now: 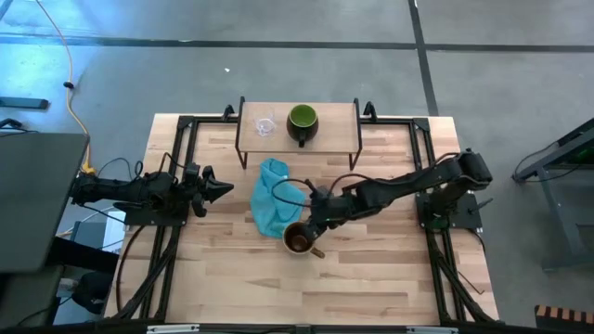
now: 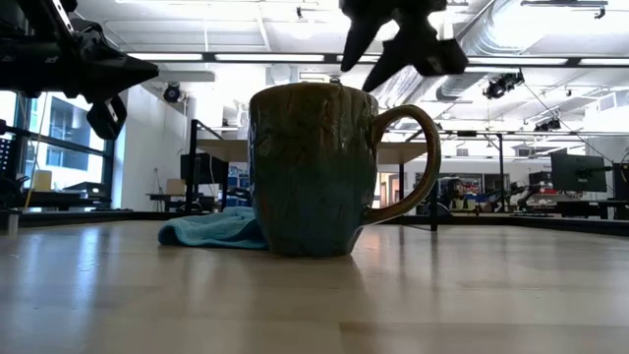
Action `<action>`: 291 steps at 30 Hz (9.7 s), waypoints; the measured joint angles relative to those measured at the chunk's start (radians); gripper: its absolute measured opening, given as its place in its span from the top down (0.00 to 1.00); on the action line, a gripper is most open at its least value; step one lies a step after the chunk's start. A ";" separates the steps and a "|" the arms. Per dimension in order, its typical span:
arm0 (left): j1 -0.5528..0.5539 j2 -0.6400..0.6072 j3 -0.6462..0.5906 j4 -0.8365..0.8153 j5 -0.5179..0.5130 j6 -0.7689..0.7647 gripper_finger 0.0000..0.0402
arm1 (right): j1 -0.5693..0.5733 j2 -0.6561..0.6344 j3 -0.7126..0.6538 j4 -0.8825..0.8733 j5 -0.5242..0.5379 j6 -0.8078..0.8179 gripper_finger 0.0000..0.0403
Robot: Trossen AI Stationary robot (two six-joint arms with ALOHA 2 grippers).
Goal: Stack small to large cups/mugs on shelf
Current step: Put the brown mug on the shelf
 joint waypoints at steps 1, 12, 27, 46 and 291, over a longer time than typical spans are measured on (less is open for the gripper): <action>0.000 0.000 0.000 0.000 0.000 0.000 1.00 | 0.000 0.017 0.039 -0.043 0.005 0.001 0.68; 0.000 0.000 0.000 0.000 0.001 0.001 1.00 | -0.014 0.190 0.258 -0.239 -0.030 -0.037 0.68; 0.000 0.000 0.000 -0.001 0.004 0.003 1.00 | -0.013 0.199 0.250 -0.280 -0.070 -0.082 0.68; 0.000 0.000 0.000 -0.001 0.006 -0.022 1.00 | -0.050 0.217 0.250 -0.223 -0.106 -0.260 0.68; 0.000 0.000 0.000 0.006 -0.044 -0.062 1.00 | -0.669 -0.310 0.352 -0.875 -0.041 -0.016 1.00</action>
